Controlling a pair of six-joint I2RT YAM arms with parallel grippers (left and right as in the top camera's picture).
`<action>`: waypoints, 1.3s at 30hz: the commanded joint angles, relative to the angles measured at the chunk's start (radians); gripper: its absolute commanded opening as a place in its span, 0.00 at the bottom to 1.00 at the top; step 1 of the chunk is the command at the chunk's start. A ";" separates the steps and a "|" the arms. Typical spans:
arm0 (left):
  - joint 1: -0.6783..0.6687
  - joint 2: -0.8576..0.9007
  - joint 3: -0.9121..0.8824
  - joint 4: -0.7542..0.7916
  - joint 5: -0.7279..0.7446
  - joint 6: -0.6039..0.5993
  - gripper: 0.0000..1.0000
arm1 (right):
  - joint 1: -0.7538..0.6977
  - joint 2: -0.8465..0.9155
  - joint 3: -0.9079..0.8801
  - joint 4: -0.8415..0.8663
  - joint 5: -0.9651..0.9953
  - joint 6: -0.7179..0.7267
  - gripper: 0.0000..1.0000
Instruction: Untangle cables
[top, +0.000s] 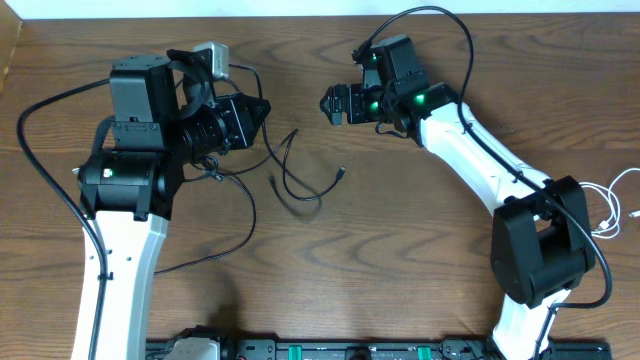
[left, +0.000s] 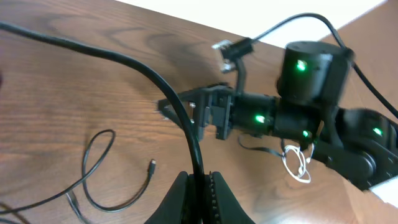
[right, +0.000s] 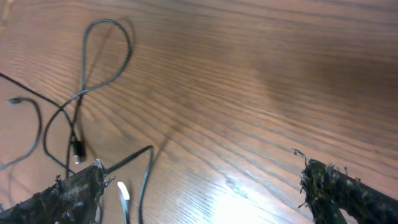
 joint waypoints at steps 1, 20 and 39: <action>-0.001 0.008 0.006 -0.008 0.142 0.138 0.07 | 0.021 0.005 0.014 0.002 -0.056 -0.015 0.99; 0.179 0.039 0.006 -0.156 0.056 -0.034 0.07 | 0.263 0.214 0.014 0.238 -0.239 -0.106 0.99; 0.336 0.039 -0.114 -0.055 0.204 -0.226 0.07 | 0.404 0.345 0.014 0.520 -0.016 -0.081 0.90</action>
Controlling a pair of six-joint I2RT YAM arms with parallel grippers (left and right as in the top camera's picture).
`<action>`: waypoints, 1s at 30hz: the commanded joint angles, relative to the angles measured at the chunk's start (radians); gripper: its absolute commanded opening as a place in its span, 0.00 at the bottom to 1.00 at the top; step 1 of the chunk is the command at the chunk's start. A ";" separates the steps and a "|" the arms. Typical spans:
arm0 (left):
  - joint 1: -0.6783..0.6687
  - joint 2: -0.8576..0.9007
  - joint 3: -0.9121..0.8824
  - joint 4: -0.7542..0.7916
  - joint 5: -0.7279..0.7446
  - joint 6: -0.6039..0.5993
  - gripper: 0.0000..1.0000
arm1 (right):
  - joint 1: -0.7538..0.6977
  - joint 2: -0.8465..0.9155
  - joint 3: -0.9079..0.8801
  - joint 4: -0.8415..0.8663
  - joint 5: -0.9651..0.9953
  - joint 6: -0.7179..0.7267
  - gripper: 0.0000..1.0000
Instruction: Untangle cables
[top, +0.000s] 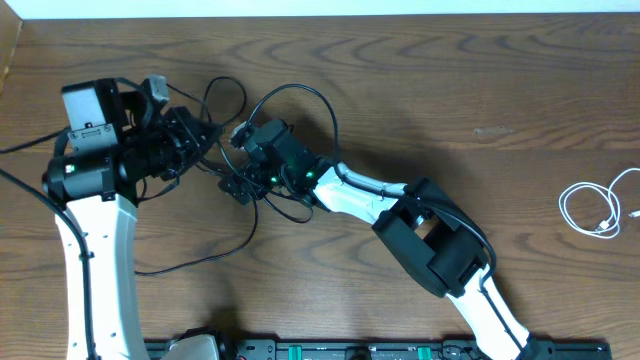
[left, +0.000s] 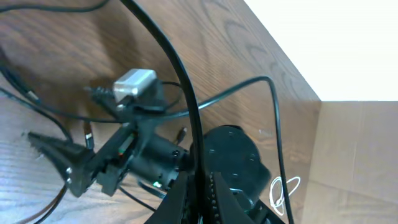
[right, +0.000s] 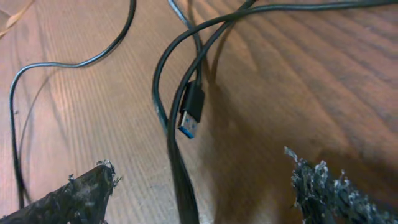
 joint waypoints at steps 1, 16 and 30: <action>0.061 -0.004 -0.035 0.099 0.169 -0.079 0.07 | -0.001 0.009 0.013 0.003 0.021 0.002 0.91; 0.067 -0.003 -0.116 0.230 0.427 -0.176 0.07 | -0.009 0.008 0.013 -0.023 -0.009 0.003 0.80; 0.067 -0.003 -0.116 0.237 0.427 -0.168 0.07 | 0.019 0.044 0.013 -0.019 0.219 -0.017 0.64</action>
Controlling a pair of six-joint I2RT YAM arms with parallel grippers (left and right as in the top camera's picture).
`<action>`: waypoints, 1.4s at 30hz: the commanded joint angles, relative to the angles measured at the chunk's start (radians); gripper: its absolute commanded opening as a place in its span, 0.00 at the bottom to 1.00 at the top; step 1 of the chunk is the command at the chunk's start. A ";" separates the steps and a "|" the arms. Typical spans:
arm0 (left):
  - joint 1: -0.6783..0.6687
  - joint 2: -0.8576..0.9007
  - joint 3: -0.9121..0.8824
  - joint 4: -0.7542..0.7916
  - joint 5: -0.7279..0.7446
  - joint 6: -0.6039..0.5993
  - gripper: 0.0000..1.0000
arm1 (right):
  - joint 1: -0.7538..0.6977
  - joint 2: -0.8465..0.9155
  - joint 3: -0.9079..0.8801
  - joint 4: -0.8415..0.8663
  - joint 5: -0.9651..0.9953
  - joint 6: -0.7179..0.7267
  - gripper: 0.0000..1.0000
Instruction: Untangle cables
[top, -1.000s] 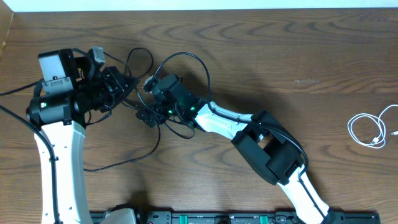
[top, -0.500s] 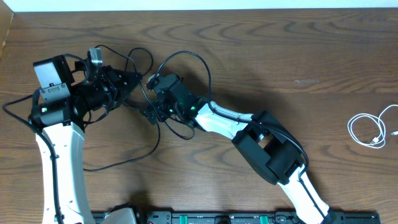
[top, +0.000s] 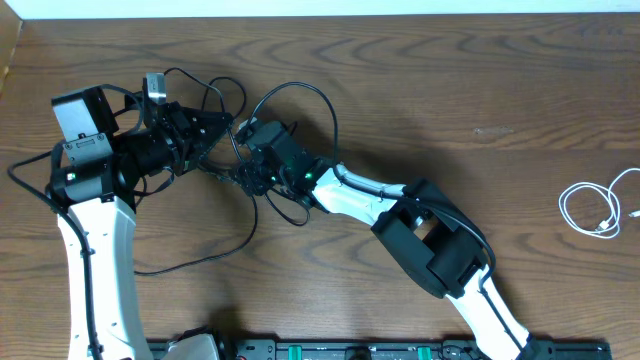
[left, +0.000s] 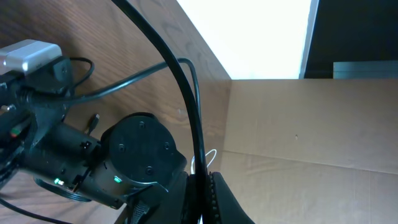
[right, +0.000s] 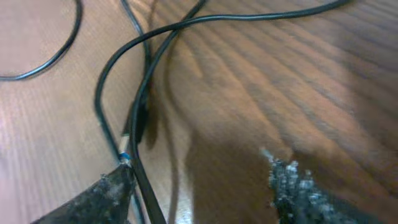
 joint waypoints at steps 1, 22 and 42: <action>0.001 -0.003 -0.001 0.006 0.021 0.006 0.07 | 0.018 0.048 0.013 -0.003 0.037 -0.005 0.64; 0.001 -0.003 -0.001 0.013 0.014 0.006 0.07 | 0.078 0.060 0.013 0.024 -0.087 -0.031 0.71; 0.001 -0.003 -0.001 0.013 0.013 0.006 0.07 | 0.090 0.181 0.014 0.287 0.046 -0.118 0.20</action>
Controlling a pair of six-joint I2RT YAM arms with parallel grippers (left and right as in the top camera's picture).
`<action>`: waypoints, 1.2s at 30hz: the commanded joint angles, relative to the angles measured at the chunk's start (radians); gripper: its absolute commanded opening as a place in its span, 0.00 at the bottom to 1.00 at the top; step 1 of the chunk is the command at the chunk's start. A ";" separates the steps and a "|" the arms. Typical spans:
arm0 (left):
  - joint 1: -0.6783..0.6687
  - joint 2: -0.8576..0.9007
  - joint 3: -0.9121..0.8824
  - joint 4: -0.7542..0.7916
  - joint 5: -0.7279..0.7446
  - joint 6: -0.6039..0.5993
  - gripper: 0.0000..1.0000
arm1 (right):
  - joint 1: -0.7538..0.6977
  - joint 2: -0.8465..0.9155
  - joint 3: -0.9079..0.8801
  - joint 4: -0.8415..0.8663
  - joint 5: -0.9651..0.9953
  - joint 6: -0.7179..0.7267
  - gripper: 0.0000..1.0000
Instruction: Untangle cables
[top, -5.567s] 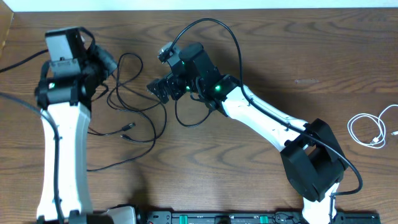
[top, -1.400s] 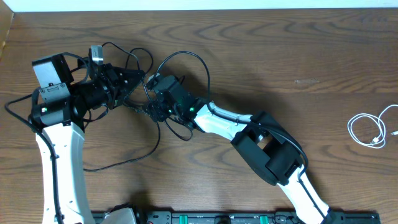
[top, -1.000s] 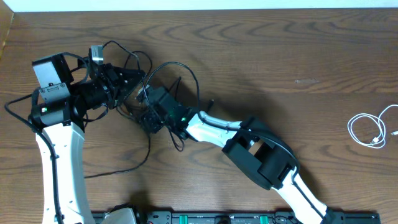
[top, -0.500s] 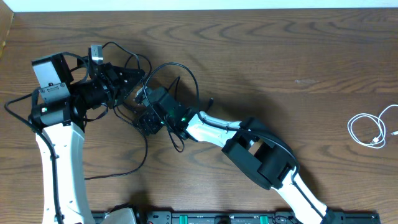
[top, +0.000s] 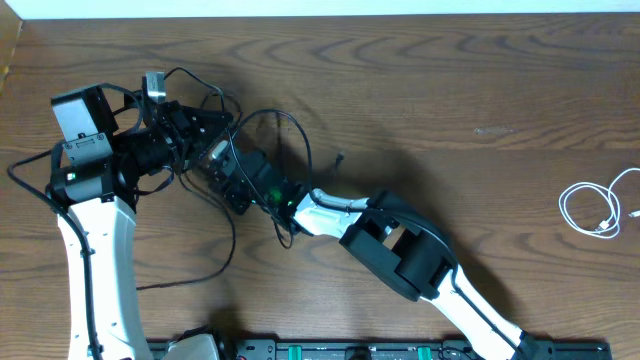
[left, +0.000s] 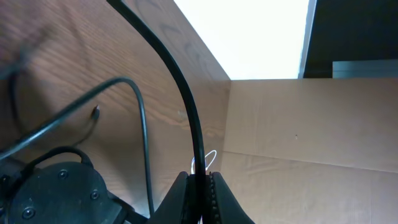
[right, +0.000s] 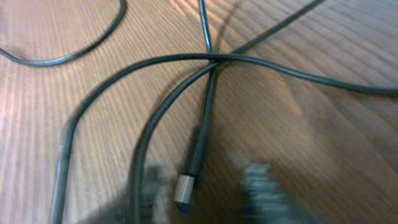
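Note:
Thin black cables (top: 283, 150) lie tangled on the wooden table, left of the middle, with one free plug (top: 340, 157) at the right of the loop. My left gripper (top: 212, 128) is raised over the tangle's left side. In the left wrist view it (left: 199, 186) is shut on a thick black cable (left: 177, 81) that rises from the fingers. My right gripper (top: 228, 190) reaches far left into the tangle. In the blurred right wrist view it (right: 205, 186) hangs low over crossing cables (right: 211, 59), its fingers apart on either side of a silver-tipped plug (right: 185, 182).
A coiled white cable (top: 598, 208) lies alone at the right edge. A long black cable (top: 228, 240) trails from the tangle toward the front left. The right arm (top: 400, 240) stretches across the middle of the table. A cardboard box (left: 311, 137) stands beyond the table's edge.
My right gripper has shifted a little to the left in the tangle; a silver-tipped plug lies between its fingers instead of the USB plug. The loop and trailing cable have shifted left. Left gripper unmoved.
At first my right gripper was open at the back right of the tangle, and my left held the thick cable near the middle. Then both were at the left, the right open over a USB plug. It then sat lower on the cables, and now over another plug.

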 joint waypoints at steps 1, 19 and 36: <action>0.001 -0.003 -0.001 0.001 0.013 0.006 0.07 | -0.019 0.037 0.000 -0.012 0.011 0.020 0.13; 0.001 -0.003 -0.001 0.001 -0.193 0.006 0.82 | -0.158 -0.450 0.000 -0.832 -0.109 -0.034 0.01; -0.089 -0.003 -0.001 -0.135 -0.498 0.177 0.72 | -0.211 -0.645 0.000 -1.165 -0.007 -0.166 0.01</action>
